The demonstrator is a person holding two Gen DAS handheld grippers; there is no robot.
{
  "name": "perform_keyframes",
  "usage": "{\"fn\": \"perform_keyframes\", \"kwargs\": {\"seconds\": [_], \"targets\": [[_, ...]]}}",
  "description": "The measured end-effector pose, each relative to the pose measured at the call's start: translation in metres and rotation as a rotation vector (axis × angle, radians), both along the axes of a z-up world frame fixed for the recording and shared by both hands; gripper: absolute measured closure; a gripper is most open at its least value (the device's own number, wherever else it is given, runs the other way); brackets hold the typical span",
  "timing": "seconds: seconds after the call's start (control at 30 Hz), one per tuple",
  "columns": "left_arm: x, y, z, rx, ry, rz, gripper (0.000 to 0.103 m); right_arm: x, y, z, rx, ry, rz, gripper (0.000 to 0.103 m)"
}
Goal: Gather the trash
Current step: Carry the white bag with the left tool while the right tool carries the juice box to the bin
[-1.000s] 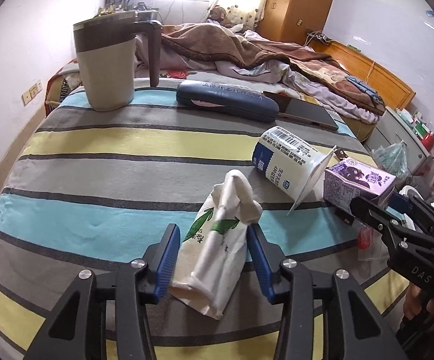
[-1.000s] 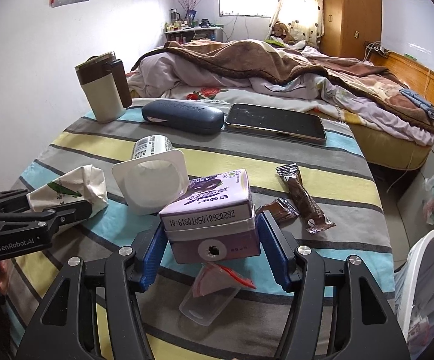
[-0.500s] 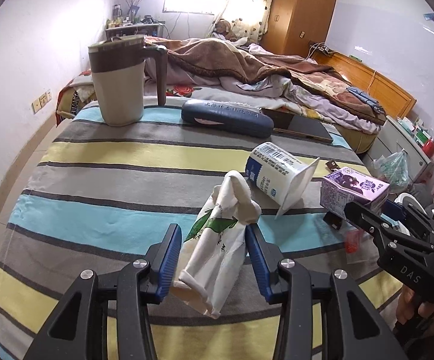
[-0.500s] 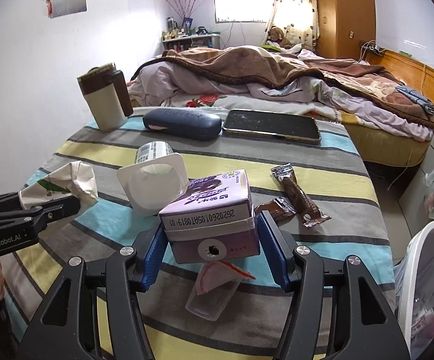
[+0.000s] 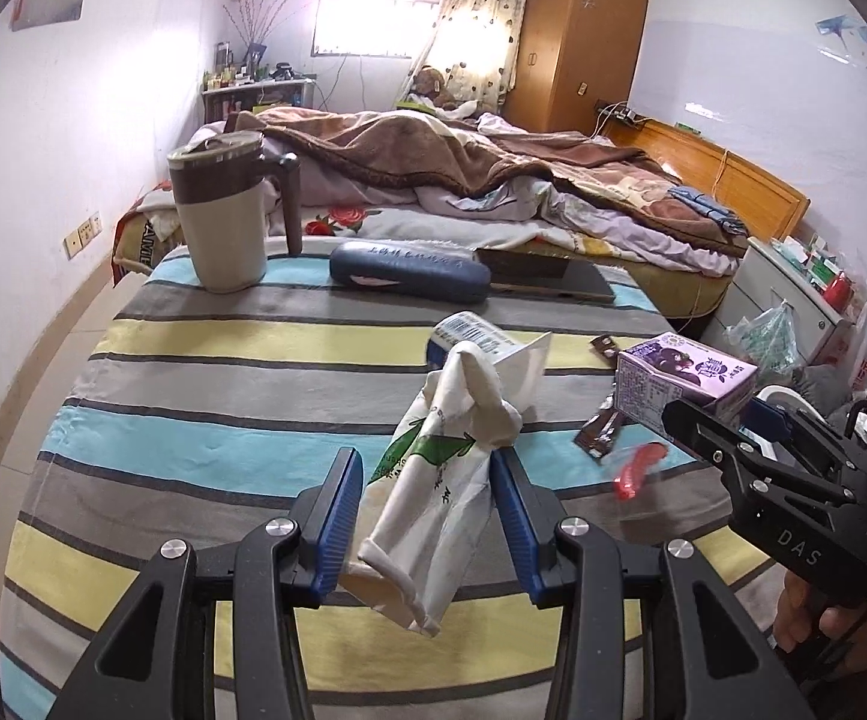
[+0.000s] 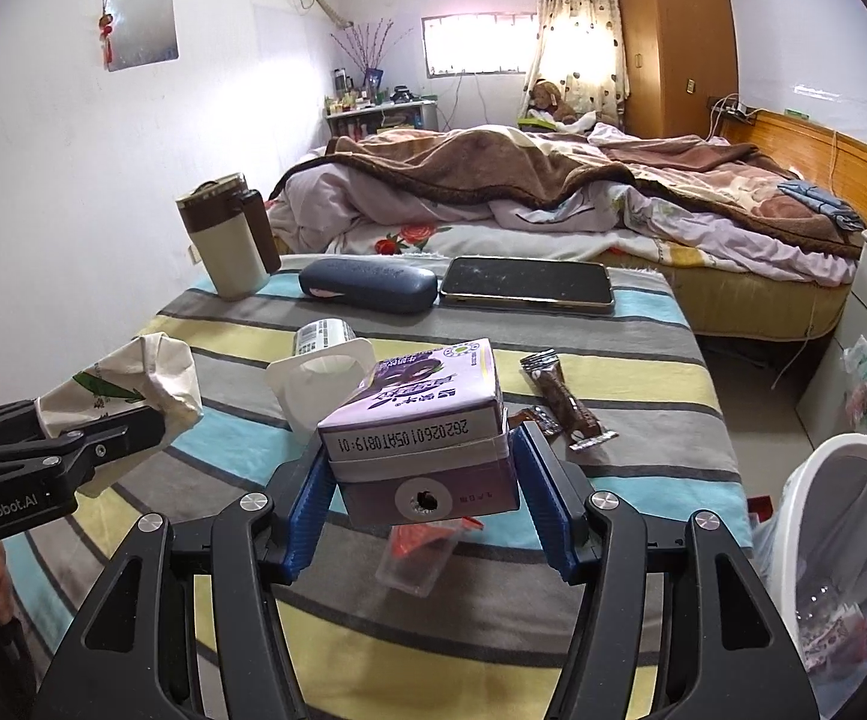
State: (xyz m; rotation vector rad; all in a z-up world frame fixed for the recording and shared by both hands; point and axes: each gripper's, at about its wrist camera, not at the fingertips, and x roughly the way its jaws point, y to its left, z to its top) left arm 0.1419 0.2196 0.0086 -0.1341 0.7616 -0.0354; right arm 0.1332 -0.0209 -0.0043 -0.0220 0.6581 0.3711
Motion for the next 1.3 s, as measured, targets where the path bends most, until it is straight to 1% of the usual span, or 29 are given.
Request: {"fn": "perform_keyframes", "kwargs": {"seconds": [0.2,0.57,0.9,1.3], "targets": [[-0.011,-0.018,0.011,0.006,-0.016,-0.01,0.058,-0.012,-0.014,0.009,0.01,-0.028,-0.012,0.043],[-0.029,-0.072,0.033,0.007,-0.073,-0.087,0.058,-0.03,-0.059,0.02,0.025,-0.07,-0.082,0.043],[-0.036,-0.141,0.043,0.022,-0.094,-0.188,0.058,-0.041,-0.104,0.022,0.035,-0.089,-0.17,0.043],[-0.031,-0.228,0.038,0.033,-0.087,-0.327,0.058,-0.05,-0.163,0.017,0.045,-0.087,-0.295,0.043]]}}
